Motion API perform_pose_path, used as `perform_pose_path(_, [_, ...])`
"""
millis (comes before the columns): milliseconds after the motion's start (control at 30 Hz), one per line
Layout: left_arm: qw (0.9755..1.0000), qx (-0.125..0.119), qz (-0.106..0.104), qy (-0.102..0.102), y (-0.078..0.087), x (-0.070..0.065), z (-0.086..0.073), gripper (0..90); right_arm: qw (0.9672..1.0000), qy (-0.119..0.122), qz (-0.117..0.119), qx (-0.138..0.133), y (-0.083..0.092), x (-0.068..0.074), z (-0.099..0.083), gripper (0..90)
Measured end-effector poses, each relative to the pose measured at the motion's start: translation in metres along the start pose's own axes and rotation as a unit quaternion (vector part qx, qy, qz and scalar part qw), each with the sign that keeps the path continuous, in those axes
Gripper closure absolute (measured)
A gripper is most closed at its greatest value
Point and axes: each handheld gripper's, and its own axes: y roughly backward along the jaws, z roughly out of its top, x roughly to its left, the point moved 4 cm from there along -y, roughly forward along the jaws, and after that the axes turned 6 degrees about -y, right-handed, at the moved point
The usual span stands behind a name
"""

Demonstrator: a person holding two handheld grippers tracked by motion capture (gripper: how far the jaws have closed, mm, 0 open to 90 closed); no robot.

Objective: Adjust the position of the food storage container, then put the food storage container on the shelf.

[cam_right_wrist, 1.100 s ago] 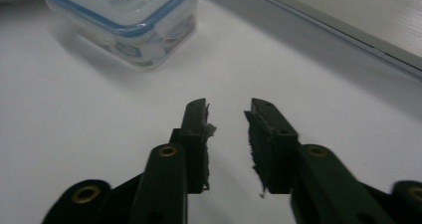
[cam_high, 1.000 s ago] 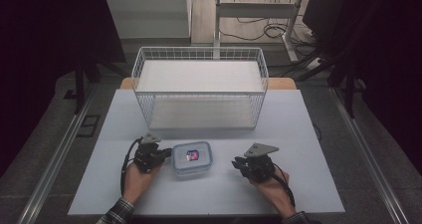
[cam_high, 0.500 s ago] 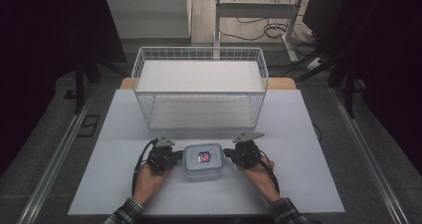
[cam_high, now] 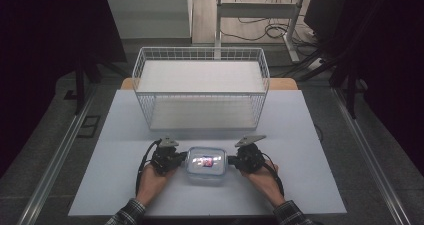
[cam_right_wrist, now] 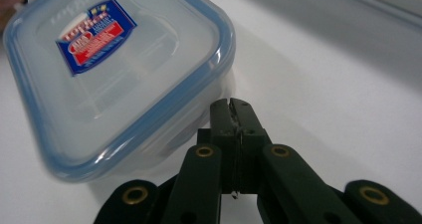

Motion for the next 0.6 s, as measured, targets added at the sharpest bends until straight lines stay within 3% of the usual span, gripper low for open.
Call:
perform_pose_path(167, [0.9998, 0.011, 0.007, 0.012, 0.004, 0.005, -0.003, 84.5, 0.9995, 0.013, -0.028, 0.003, 0.003, 0.001, -0.003, 83.8])
perform_pose_path(267, [0.9996, 0.005, 0.008, 0.026, 0.009, 0.011, -0.004, 74.6, 0.9994, 0.006, -0.030, -0.011, 0.010, -0.003, -0.003, 79.2])
perform_pose_path(300, [0.9995, 0.001, 0.008, 0.029, 0.013, 0.013, -0.005, 69.6, 0.9991, 0.009, -0.035, -0.023, 0.014, -0.006, -0.003, 72.2])
perform_pose_path(467, [0.9997, -0.003, 0.012, 0.022, 0.019, 0.015, -0.007, 47.2, 0.9986, -0.010, -0.029, -0.043, 0.027, -0.010, -0.005, 56.8])
perform_pose_path(500, [0.9997, -0.005, 0.011, 0.022, 0.021, 0.016, -0.007, 47.2, 0.9986, -0.010, -0.029, -0.043, 0.027, -0.010, -0.005, 56.8])
perform_pose_path(533, [0.9998, -0.008, 0.002, 0.016, 0.025, 0.016, -0.008, 40.0, 0.9986, -0.020, -0.021, -0.044, 0.032, -0.011, -0.005, 54.2])
perform_pose_path(600, [0.9999, -0.013, -0.004, 0.007, 0.031, 0.015, -0.008, 36.2, 0.9985, -0.026, -0.018, -0.044, 0.036, -0.011, -0.006, 49.8])
